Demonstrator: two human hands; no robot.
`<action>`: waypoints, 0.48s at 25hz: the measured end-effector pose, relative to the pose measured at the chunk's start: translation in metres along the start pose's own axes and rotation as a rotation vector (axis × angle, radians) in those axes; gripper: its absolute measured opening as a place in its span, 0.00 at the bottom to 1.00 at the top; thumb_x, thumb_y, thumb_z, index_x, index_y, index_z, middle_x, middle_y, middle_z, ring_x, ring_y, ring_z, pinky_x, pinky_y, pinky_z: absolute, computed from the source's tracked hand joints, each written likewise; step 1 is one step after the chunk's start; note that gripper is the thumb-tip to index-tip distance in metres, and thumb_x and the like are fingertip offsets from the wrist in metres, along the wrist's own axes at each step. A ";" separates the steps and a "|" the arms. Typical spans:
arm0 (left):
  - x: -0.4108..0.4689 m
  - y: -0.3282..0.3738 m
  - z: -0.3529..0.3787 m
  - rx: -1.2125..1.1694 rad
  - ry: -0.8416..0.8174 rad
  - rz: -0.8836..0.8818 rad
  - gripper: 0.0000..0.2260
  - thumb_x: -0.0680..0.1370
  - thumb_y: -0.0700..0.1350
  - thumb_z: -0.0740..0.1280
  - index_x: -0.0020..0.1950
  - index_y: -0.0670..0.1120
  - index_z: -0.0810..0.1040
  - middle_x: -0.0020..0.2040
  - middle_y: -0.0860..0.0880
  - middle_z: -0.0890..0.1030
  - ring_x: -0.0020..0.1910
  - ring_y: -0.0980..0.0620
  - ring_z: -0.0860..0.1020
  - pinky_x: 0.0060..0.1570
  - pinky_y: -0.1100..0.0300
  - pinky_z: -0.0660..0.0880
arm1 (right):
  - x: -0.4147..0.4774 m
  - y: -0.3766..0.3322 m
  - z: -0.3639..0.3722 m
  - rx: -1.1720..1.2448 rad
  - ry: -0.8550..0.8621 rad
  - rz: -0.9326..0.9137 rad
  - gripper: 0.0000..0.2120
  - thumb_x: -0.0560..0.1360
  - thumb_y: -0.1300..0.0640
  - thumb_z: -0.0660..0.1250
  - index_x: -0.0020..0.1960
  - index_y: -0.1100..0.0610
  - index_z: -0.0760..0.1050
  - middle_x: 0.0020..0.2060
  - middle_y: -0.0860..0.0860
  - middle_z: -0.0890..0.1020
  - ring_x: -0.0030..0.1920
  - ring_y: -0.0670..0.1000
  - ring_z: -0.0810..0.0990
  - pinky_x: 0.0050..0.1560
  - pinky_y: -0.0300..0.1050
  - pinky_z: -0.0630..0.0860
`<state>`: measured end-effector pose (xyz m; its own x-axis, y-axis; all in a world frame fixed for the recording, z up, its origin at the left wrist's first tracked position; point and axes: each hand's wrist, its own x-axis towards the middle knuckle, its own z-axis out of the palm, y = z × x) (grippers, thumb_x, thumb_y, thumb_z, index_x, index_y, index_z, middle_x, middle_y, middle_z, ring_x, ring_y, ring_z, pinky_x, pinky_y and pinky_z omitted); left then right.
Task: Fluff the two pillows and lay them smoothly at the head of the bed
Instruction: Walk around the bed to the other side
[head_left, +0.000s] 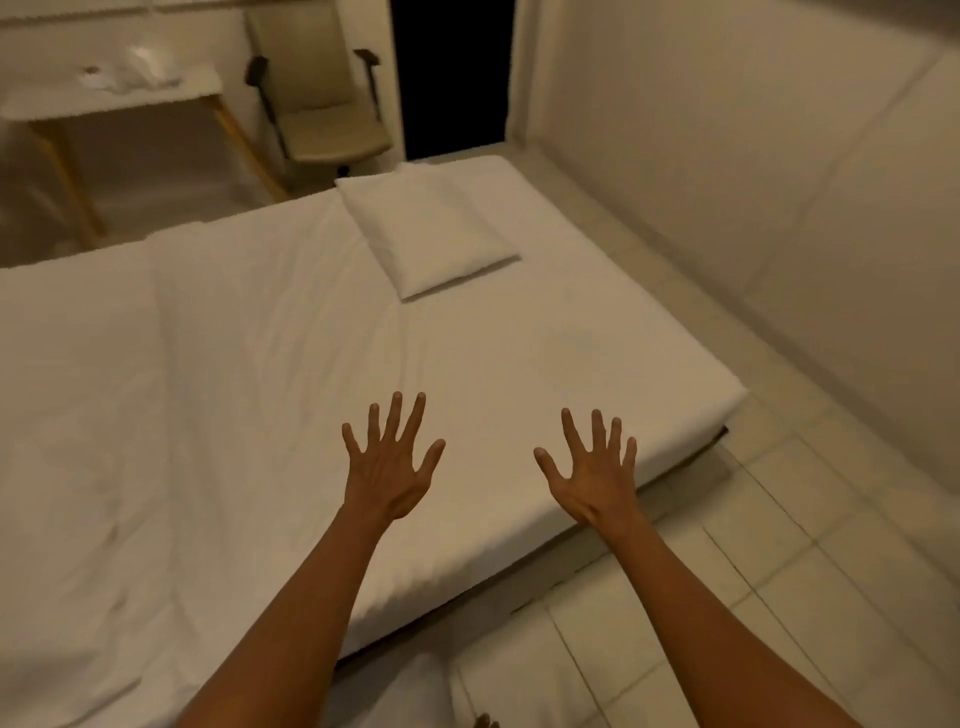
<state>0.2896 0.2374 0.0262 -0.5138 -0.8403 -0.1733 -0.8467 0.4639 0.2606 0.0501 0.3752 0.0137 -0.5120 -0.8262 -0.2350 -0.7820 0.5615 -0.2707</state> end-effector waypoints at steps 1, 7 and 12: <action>0.014 0.022 0.003 0.026 -0.016 0.043 0.31 0.81 0.66 0.44 0.79 0.60 0.34 0.82 0.50 0.40 0.81 0.41 0.42 0.76 0.33 0.39 | 0.004 0.021 -0.009 0.015 0.024 0.030 0.39 0.76 0.27 0.41 0.81 0.42 0.37 0.81 0.57 0.40 0.80 0.61 0.34 0.78 0.64 0.35; 0.097 0.158 0.043 0.093 -0.118 0.253 0.31 0.80 0.67 0.43 0.80 0.59 0.35 0.82 0.50 0.40 0.81 0.40 0.42 0.75 0.32 0.39 | 0.031 0.146 -0.048 0.076 0.129 0.210 0.38 0.77 0.27 0.44 0.81 0.42 0.40 0.81 0.57 0.43 0.80 0.62 0.37 0.77 0.64 0.35; 0.160 0.281 0.087 0.120 -0.237 0.354 0.31 0.80 0.67 0.41 0.80 0.58 0.34 0.82 0.50 0.38 0.81 0.41 0.41 0.75 0.33 0.37 | 0.063 0.258 -0.080 0.066 0.125 0.337 0.38 0.78 0.29 0.47 0.82 0.44 0.43 0.81 0.59 0.48 0.80 0.62 0.42 0.78 0.66 0.41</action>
<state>-0.0424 0.2578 -0.0113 -0.7809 -0.5426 -0.3095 -0.6155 0.7528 0.2333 -0.2125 0.4647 0.0035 -0.7796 -0.5913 -0.2064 -0.5394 0.8014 -0.2586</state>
